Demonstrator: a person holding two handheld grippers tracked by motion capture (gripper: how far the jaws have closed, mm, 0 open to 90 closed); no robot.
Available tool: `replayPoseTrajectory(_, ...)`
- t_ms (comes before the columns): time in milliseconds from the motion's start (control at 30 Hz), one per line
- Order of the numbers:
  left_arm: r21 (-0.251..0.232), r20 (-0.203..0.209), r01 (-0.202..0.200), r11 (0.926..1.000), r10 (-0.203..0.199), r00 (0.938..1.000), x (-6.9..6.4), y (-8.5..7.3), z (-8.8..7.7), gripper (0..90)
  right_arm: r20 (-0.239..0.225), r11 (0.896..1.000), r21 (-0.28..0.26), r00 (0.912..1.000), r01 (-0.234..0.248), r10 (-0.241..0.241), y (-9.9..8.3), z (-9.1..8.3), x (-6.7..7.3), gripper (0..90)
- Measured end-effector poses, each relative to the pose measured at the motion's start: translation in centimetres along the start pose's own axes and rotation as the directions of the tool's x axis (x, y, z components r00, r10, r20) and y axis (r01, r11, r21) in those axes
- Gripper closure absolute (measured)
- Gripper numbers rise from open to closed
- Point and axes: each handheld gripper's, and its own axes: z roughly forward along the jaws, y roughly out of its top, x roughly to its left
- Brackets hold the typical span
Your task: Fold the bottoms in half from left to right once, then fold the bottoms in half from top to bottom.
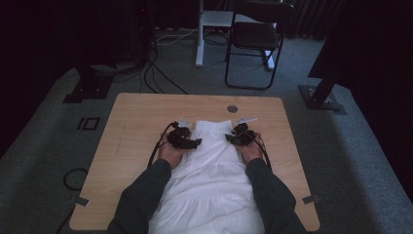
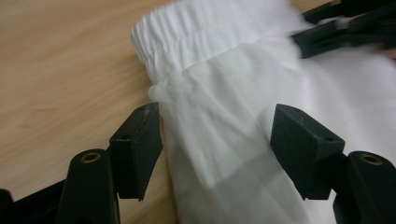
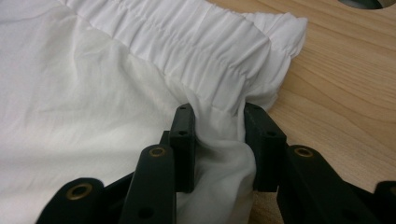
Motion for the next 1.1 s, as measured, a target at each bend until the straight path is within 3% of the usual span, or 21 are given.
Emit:
replayPoseTrajectory(33, 0.021, -0.002, 0.032, 0.9993, -0.032, 0.9995, 0.2, -0.1, 1.2, 33.9, -0.003, 1.0, -0.004, 1.0, 0.0, 0.0, 0.0, 0.0, -0.1, 67.1)
replayPoseTrajectory(133, 0.055, -0.008, 0.044, 0.9975, -0.044, 0.999, 0.3, -0.6, 2.3, 32.6, -0.012, 1.0, -0.017, 0.9999, -0.011, 0.01, -0.2, 0.0, -0.2, 67.2)
replayPoseTrajectory(267, 0.051, -0.031, 0.06, 0.9969, -0.058, 0.9978, 0.6, -0.6, 2.7, 30.2, -0.008, 1.0, -0.025, 0.9999, -0.013, 0.013, -0.3, 0.0, -0.1, 67.2)
replayPoseTrajectory(333, 0.049, -0.048, 0.043, 0.9978, -0.041, 0.998, 0.5, -0.5, 2.9, 29.1, -0.004, 1.0, -0.025, 0.9999, -0.015, 0.015, -0.3, 0.0, -0.1, 67.2)
replayPoseTrajectory(600, 0.037, -0.047, 0.022, 0.9991, -0.021, 0.9987, 0.4, -0.3, 3.6, 20.1, -0.003, 1.0, -0.026, 0.9999, -0.014, 0.014, -0.3, 0.0, -0.1, 67.3)
replayPoseTrajectory(700, 0.068, -0.073, -0.024, 0.9974, 0.029, 0.9969, 0.0, 0.1, 4.1, 17.1, -0.001, 0.999, -0.031, 0.9999, -0.013, 0.012, -0.4, 0.0, 0.0, 67.2)
replayPoseTrajectory(900, 0.077, -0.084, -0.033, 0.9965, 0.04, 0.9957, -0.2, 0.3, 4.2, 21.3, 0.001, 0.999, -0.035, 1.0, -0.01, 0.01, -0.5, 0.0, 0.1, 66.6)
replayPoseTrajectory(933, 0.076, -0.083, -0.029, 0.9967, 0.036, 0.9959, 0.0, 0.4, 4.0, 21.3, -0.002, 0.999, -0.032, 1.0, -0.007, 0.007, -0.5, 0.0, 0.1, 65.2)
replayPoseTrajectory(967, 0.078, -0.08, -0.033, 0.9964, 0.04, 0.996, 0.1, 0.4, 4.0, 27.9, -0.038, 1.0, 0.0, 0.9992, -0.011, 0.011, -0.1, -0.1, 0.0, 51.8)
replayPoseTrajectory(1033, 0.077, -0.079, -0.034, 0.9965, 0.04, 0.9961, 0.2, 0.4, 3.9, 30.5, -0.045, 0.999, 0.039, 0.9989, -0.007, 0.009, 0.3, -0.2, 0.0, 39.4)
replayPoseTrajectory(1100, 0.074, -0.08, -0.035, 0.9966, 0.041, 0.9959, 0.2, 0.4, 3.9, 31.5, -0.043, 1.0, 0.009, 0.999, 0.004, -0.004, 0.5, -0.5, 0.1, 30.6)
